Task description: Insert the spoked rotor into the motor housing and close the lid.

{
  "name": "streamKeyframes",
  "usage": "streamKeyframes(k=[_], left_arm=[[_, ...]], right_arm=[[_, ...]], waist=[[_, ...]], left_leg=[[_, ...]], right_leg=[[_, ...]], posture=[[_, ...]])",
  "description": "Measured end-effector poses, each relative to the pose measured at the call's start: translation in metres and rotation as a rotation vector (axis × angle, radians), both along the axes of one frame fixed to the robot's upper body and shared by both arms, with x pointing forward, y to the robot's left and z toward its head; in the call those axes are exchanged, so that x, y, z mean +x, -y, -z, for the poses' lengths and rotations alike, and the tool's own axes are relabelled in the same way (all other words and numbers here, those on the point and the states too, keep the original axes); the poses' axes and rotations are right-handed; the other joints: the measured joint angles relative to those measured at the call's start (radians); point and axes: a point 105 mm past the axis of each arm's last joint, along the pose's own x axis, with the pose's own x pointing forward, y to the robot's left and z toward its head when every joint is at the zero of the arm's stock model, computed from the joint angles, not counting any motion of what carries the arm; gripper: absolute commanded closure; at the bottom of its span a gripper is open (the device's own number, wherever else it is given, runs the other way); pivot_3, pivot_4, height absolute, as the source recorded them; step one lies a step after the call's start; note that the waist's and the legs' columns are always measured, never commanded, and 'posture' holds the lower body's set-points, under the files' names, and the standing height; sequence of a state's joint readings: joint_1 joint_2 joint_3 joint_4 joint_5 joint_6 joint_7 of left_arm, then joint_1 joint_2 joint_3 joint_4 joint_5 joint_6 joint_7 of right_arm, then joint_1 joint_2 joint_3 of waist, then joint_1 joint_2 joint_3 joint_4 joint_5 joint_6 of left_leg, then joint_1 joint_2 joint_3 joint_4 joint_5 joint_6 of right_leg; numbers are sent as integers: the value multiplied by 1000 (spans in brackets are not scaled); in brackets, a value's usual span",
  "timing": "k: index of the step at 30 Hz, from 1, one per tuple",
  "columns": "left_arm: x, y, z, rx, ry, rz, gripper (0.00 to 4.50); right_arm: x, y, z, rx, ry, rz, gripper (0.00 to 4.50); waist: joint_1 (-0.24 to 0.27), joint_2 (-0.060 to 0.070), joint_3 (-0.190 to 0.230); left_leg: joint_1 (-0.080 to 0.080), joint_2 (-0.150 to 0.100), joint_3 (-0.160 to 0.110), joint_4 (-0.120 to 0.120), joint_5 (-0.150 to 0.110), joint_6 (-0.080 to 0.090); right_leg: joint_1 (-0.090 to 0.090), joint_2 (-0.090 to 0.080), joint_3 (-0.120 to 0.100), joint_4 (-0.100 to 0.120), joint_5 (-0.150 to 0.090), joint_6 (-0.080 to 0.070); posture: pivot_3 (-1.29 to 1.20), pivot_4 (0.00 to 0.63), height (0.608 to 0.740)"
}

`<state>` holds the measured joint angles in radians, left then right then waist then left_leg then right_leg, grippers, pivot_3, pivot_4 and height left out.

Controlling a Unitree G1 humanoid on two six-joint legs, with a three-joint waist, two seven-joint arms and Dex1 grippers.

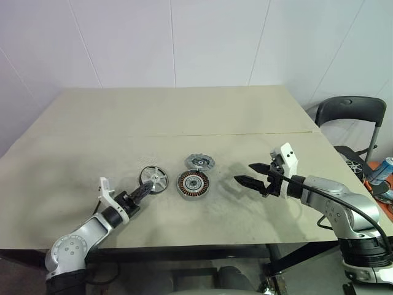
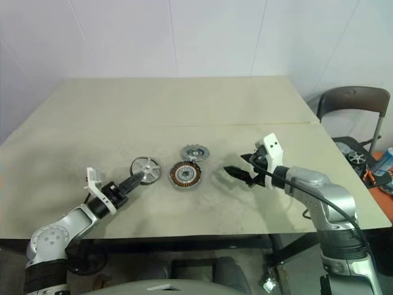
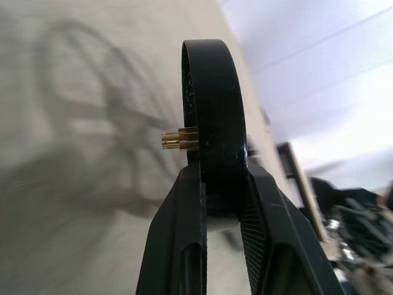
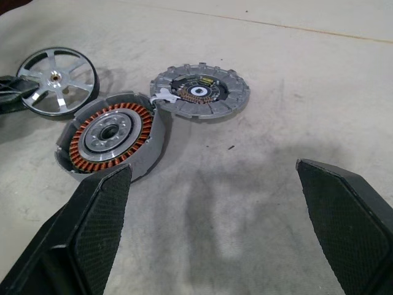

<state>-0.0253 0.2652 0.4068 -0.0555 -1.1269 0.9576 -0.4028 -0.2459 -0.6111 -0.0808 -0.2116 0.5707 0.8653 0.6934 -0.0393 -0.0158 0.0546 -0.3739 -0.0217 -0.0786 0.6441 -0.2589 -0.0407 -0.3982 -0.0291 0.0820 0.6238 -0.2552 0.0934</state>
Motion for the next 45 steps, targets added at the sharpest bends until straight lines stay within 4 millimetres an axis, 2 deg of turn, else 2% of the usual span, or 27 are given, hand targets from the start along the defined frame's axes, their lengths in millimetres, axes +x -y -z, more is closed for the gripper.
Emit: streamKeyframes(k=[5,7,10,17,19,26,34,45], left_arm=[[15,17,-47,-90,153,58,4072],[16,23,-59,-121,186,78,4072],[16,35,-64,-156,188,127,4072],[6,82,-43,-199,66,311,4072],[4,90,-39,-215,45,329,4072],[11,94,-15,-264,-77,273,4072],[12,93,-11,-257,-100,250,4072],[2,90,-7,-248,-136,241,4072]], right_arm=[[1,0,0,1,2,9,26],[1,0,0,0,1,11,26],[1,1,1,-1,1,16,26],[-1,3,3,-5,-3,28,26],[-2,3,3,-7,-2,33,26],[-6,8,7,-14,-9,60,26],[-7,13,8,-17,-8,85,26],[-7,12,9,-14,-8,95,26]], waist=[[3,0,0],[2,0,0],[1,0,0],[4,0,0],[4,0,0],[3,1,0],[4,1,0],[0,1,0]], left_leg=[[0,0,0,0,0,0],[0,0,0,0,0,0],[0,-1,0,0,0,0],[0,-1,0,0,0,0],[0,-1,0,0,0,0],[1,-1,0,0,0,0],[0,-1,0,-1,0,0],[1,-1,0,-1,0,0]], right_leg=[[0,0,0,0,0,0],[1,0,0,0,0,0],[0,0,0,0,0,0],[2,0,0,-1,0,0],[2,0,0,-2,0,0],[1,1,0,-2,0,0],[2,1,0,-3,0,0],[2,1,0,-3,0,0]], posture=[[0,0,740],[0,0,740],[0,0,740],[0,0,740],[0,0,740],[0,0,740],[0,0,740],[0,0,740]])
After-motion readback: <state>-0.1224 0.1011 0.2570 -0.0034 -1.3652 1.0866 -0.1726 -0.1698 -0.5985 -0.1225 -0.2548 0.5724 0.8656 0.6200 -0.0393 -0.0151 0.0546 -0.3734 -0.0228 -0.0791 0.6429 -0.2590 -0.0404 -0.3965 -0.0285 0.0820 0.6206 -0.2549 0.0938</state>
